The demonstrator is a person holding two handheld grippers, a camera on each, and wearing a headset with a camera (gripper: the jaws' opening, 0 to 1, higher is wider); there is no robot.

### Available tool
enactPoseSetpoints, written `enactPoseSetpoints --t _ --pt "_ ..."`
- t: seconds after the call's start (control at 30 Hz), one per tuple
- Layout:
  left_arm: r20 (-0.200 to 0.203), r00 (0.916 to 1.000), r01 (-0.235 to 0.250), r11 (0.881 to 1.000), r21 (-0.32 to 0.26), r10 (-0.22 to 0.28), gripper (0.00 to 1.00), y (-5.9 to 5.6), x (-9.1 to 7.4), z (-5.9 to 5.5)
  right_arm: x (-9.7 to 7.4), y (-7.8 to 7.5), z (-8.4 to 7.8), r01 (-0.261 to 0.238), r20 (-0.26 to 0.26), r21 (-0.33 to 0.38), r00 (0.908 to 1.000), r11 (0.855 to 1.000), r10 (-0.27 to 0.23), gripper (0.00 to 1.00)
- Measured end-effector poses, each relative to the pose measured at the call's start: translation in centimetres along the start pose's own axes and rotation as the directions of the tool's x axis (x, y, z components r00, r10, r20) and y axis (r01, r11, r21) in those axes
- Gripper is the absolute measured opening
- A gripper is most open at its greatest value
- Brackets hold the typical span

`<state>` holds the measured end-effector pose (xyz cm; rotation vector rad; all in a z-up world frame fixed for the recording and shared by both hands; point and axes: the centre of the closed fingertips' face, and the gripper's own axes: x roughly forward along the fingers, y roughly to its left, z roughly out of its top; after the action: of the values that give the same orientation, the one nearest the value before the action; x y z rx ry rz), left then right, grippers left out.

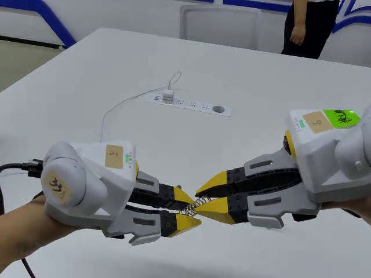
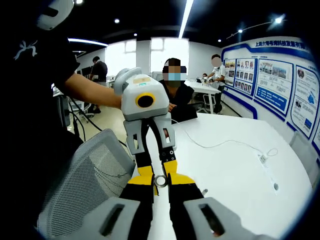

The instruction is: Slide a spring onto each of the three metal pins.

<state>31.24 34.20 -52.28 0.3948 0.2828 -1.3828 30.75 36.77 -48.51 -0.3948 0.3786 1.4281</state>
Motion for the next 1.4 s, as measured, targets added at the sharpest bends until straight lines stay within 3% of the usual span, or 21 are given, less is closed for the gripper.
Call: enactPoseSetpoints --t 0.37,0.63,1.0,1.13,1.4 --pt "0.012 0.9999 -0.002 1.000 -0.004 0.002 0.11 0.0 0.3 0.1 0.8 0.1 0.7 -0.006 0.036 0.043 0.9994 0.999 0.004 0.11" --pt "0.030 0.9994 -0.015 1.000 -0.026 0.016 0.11 0.6 0.2 0.3 0.9 -0.5 1.0 0.017 0.045 0.029 0.9988 0.999 -0.019 0.11" --pt "0.020 0.9988 -0.043 0.996 -0.073 0.044 0.12 1.5 0.0 0.0 1.4 -1.2 1.2 0.047 0.040 0.014 0.9981 0.999 -0.047 0.10" --pt "0.031 0.9974 -0.062 0.994 -0.089 0.065 0.16 2.0 -0.5 -0.1 1.5 -1.8 1.7 0.064 0.045 0.008 0.9969 0.998 -0.064 0.10" --pt "-0.004 0.9949 -0.101 0.989 -0.109 0.101 0.31 3.1 -0.9 -0.7 0.8 -3.6 2.4 0.125 0.059 0.019 0.9903 0.992 -0.126 0.11"
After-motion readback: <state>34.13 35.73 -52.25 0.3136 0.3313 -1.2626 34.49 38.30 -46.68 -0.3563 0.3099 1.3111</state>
